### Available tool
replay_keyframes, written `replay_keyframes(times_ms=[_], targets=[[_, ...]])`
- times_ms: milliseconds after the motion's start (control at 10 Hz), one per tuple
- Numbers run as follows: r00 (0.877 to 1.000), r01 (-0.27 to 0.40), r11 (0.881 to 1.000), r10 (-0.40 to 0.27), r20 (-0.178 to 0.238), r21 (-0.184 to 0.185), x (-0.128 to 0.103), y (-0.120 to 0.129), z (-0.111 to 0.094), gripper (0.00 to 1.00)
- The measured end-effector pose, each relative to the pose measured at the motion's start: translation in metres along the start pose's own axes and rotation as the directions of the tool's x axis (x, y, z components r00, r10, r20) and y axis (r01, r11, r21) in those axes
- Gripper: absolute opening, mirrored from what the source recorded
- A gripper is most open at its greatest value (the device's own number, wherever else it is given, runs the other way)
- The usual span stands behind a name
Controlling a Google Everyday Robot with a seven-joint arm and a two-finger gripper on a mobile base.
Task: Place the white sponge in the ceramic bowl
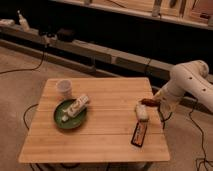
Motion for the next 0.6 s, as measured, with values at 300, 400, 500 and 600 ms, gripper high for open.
replay_keyframes(times_ms=[300,400,500,600], targets=[[0.982,0.151,0.988,-0.154,0.113,0.039,-0.027,-0.020,0.045,0.65],[0.969,0.200,0.979,-0.202,0.140,0.029,-0.031,-0.021,0.064,0.65],[0.961,0.235,0.972,-0.234,0.144,0.010,-0.029,-0.020,0.079,0.65],[0.954,0.264,0.965,-0.261,0.148,0.002,-0.028,-0.020,0.092,0.65]])
